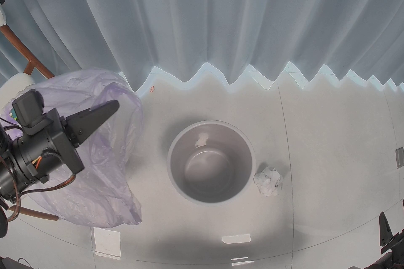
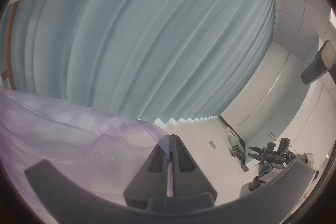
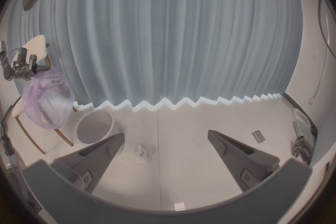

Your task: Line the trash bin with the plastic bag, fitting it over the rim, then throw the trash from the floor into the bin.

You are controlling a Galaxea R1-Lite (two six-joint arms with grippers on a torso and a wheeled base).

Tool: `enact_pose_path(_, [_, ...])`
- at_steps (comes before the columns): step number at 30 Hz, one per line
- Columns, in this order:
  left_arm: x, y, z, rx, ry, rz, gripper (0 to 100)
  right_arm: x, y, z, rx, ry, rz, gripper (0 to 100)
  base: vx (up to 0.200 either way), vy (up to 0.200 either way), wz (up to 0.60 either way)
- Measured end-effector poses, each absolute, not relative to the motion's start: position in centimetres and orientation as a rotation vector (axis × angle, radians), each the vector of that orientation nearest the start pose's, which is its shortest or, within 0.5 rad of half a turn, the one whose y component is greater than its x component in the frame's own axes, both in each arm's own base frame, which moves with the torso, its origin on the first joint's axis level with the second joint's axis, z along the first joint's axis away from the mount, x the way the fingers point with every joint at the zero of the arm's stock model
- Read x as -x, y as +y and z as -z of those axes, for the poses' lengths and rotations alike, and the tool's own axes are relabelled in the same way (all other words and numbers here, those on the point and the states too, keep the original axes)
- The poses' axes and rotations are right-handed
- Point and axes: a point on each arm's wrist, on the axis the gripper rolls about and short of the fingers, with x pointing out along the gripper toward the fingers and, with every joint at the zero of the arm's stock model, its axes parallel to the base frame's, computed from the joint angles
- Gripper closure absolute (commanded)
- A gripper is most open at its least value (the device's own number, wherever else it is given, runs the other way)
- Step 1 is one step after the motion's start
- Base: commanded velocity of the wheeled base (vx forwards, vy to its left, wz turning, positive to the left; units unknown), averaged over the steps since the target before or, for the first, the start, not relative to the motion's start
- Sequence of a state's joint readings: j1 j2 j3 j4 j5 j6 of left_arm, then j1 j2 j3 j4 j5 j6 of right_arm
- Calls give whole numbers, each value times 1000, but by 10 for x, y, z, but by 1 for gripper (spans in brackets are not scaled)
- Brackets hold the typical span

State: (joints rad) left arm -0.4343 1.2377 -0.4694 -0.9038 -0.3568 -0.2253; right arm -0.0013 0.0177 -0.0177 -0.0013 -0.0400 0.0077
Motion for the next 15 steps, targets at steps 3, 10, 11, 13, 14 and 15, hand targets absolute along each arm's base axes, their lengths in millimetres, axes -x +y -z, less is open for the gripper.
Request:
enact_pose_path(3, [-166, -94, -230, 223, -49, 841, 100, 23, -1, -81, -8, -1, 42, 0, 0, 0, 0])
enact_pose_path(10, [-175, -115, -237, 273, -40, 907, 100, 23, -1, -81, -8, -1, 42, 0, 0, 0, 0])
enact_pose_path(11, [-175, -118, -240, 283, -42, 915, 100, 23, -1, -81, -8, -1, 42, 0, 0, 0, 0])
enact_pose_path(13, [-174, -124, -245, 300, -57, 918, 100, 23, -1, -81, -8, -1, 42, 0, 0, 0, 0])
enact_pose_path(14, [-174, -128, -249, 308, -68, 923, 100, 23, -1, -81, -8, -1, 42, 0, 0, 0, 0])
enact_pose_path(15, [-173, -131, -253, 314, -79, 928, 100, 23, -1, -81, -8, -1, 41, 0, 0, 0, 0])
